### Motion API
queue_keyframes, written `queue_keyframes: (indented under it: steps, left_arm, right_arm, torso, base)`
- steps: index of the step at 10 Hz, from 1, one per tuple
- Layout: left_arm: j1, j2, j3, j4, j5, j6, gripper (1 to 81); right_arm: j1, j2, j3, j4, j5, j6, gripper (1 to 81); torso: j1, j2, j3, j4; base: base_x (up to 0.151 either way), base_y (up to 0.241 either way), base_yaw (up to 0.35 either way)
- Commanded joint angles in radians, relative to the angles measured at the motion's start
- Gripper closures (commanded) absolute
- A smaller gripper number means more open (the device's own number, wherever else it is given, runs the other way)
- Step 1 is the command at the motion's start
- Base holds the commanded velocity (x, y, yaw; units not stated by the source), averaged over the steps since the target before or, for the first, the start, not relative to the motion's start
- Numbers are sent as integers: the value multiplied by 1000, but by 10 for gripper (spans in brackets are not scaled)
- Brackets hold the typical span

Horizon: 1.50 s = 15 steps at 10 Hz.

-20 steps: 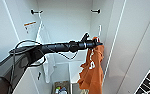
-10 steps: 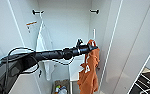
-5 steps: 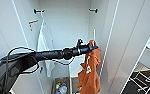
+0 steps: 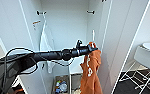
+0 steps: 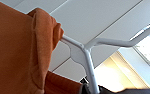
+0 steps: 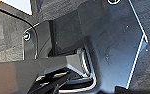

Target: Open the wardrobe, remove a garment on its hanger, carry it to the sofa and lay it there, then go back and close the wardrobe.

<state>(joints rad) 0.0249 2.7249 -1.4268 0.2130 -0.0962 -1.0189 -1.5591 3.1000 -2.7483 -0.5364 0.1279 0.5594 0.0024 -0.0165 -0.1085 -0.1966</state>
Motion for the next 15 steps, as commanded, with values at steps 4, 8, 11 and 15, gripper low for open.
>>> queue_keyframes:
  steps: [4, 8, 11, 15]
  left_arm:
    - [-151, -103, 118, 29, -137, 63, 811]
    - [-101, -212, 183, 29, -165, 85, 811]
    - [-61, -278, 213, 41, -166, 88, 811]
    - [20, -349, 296, 80, -149, 86, 811]
  right_arm:
    - [35, 4, 7, -7, -45, 1, 10]
    - [41, 4, 7, -8, -47, 2, 10]
    - [44, 4, 7, -8, -47, 2, 10]
    - [49, 4, 7, -7, -45, 1, 10]
  torso:
    - [0, 0, 0, 0]
    - [-1, 0, 0, 0]
    - [-2, -1, 0, 0]
    - [-2, -1, 0, 0]
  base:
    - [-136, 0, 0]
    - [-103, 0, 0]
    - [0, 0, 0]
    - [0, 0, 0]
